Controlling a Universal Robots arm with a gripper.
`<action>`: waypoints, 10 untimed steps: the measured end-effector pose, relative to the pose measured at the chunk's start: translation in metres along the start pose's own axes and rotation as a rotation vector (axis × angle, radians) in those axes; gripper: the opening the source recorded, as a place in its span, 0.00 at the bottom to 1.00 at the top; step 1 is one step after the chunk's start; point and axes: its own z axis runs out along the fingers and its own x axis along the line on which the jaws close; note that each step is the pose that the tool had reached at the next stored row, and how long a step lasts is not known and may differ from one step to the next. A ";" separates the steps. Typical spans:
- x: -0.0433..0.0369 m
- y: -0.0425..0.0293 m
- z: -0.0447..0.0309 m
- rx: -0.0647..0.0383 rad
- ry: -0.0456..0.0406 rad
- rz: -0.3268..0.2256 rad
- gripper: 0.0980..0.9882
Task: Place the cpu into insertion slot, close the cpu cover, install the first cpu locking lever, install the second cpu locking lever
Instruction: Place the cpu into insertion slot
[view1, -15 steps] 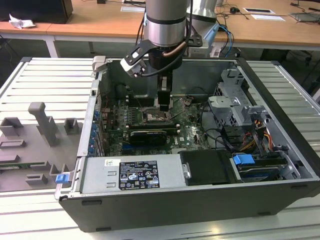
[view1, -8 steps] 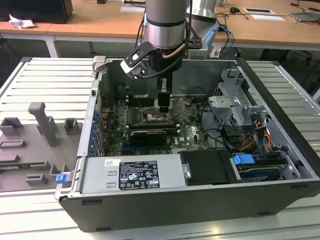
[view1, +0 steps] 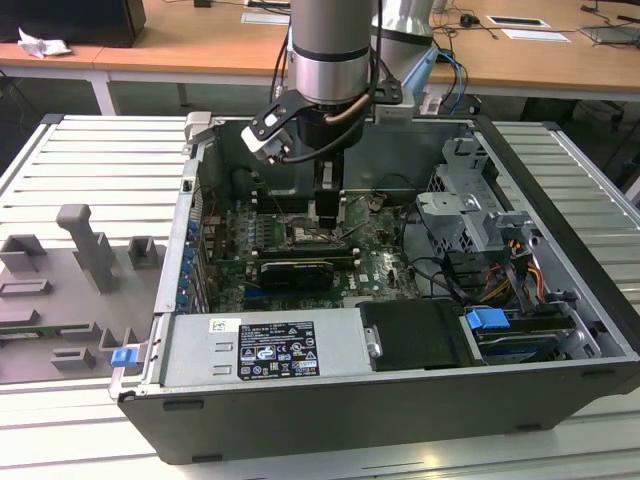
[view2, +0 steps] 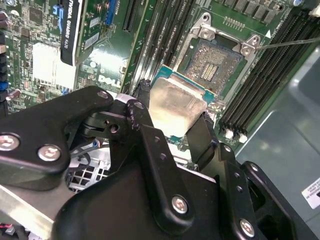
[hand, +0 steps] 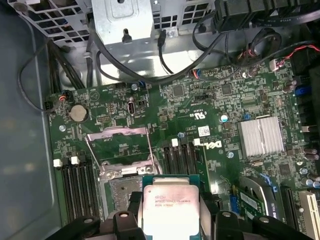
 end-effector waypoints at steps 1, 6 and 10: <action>0.0000 0.0000 0.0007 -0.001 -0.0070 0.000 0.49; 0.0029 -0.0012 0.0088 -0.004 -0.0042 -0.054 0.49; 0.0103 -0.0030 0.0151 -0.004 -0.0013 -0.090 0.49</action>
